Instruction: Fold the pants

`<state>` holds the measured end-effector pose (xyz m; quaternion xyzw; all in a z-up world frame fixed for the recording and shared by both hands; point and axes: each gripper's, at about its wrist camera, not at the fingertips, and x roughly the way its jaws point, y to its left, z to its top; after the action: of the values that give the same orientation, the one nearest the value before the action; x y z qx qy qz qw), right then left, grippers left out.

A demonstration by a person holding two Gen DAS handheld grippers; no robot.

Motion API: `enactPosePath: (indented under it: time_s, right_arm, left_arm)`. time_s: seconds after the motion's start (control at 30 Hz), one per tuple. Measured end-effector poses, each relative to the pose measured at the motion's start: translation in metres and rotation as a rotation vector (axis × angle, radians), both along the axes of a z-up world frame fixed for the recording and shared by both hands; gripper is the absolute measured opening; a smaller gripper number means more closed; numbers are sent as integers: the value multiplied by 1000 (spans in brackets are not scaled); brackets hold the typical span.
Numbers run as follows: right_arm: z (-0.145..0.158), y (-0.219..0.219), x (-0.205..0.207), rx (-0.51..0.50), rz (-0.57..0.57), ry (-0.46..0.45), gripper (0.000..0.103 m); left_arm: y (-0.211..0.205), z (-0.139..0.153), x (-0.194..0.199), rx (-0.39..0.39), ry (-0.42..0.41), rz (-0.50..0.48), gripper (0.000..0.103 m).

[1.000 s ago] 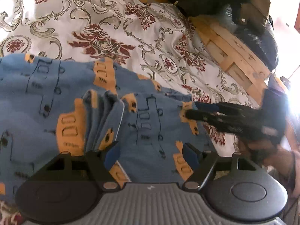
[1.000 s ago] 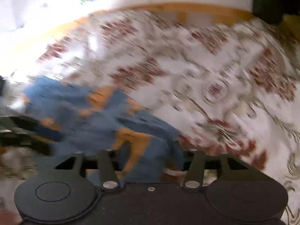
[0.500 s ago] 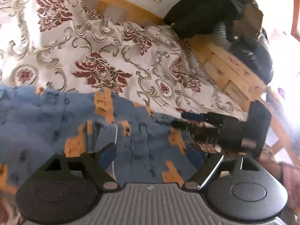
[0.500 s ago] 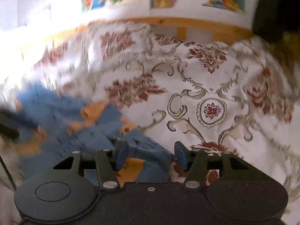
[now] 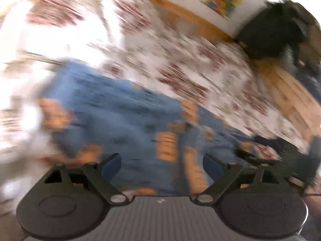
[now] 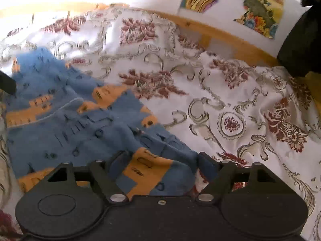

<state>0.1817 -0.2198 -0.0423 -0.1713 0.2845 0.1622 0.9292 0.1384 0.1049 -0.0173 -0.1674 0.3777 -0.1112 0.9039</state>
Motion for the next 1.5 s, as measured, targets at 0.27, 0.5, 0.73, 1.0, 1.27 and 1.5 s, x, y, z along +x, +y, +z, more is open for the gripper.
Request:
enactPosePath:
  time_s: [0.27, 0.5, 0.73, 1.0, 1.27, 1.5]
  right_arm:
    - [29, 70, -51, 11, 197, -196, 93]
    - [12, 112, -67, -59, 300, -154, 93]
    - [2, 118, -66, -16, 192, -86, 93]
    - [-4, 117, -63, 5, 175, -66, 93]
    - [-5, 115, -63, 25, 170, -69, 94]
    - [4, 106, -64, 38, 190, -96, 94]
  left_arm:
    - [64, -3, -9, -69, -55, 348, 66]
    - [56, -9, 22, 5, -56, 410, 66]
    - [62, -13, 24, -80, -91, 386, 86]
    - [69, -15, 25, -79, -33, 506, 32]
    - [61, -10, 18, -47, -60, 572, 19]
    - [0, 28, 3, 249, -197, 469, 17]
